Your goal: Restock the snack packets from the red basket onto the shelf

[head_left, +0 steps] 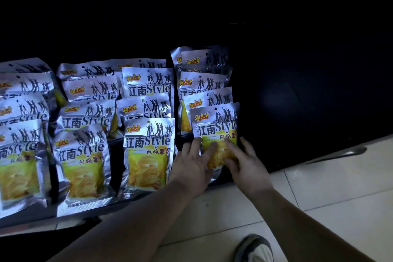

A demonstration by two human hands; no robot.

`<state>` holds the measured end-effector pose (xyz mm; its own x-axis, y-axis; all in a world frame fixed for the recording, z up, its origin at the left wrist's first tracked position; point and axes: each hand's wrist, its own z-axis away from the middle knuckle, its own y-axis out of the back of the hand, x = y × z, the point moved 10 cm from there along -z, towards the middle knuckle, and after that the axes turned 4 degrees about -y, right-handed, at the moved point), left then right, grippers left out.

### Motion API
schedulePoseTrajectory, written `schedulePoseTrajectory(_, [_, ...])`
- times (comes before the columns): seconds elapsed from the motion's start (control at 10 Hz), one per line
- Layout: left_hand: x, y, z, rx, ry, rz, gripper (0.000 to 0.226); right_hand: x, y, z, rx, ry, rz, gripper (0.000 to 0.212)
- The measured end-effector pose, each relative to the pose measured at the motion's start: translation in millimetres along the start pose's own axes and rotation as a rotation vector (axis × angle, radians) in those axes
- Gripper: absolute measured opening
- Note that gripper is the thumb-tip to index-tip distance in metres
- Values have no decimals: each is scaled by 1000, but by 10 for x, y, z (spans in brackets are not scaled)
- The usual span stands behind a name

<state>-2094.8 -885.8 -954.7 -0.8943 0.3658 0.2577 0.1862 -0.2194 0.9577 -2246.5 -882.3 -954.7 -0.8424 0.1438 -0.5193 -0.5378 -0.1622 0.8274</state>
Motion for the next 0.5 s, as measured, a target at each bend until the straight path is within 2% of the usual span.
schedulePoseTrajectory(0.2, [4, -103, 32, -45, -9, -28, 95, 35, -90, -73, -58, -25, 31, 65])
schedulePoseTrajectory(0.3, [-31, -140, 24, -65, -4, -45, 93, 32, -67, -106, -55, -27, 76, 65])
schedulePoseTrajectory(0.5, [-39, 94, 62, 44, -35, 100, 75, -175, 270, -37, 104, -52, 159, 51])
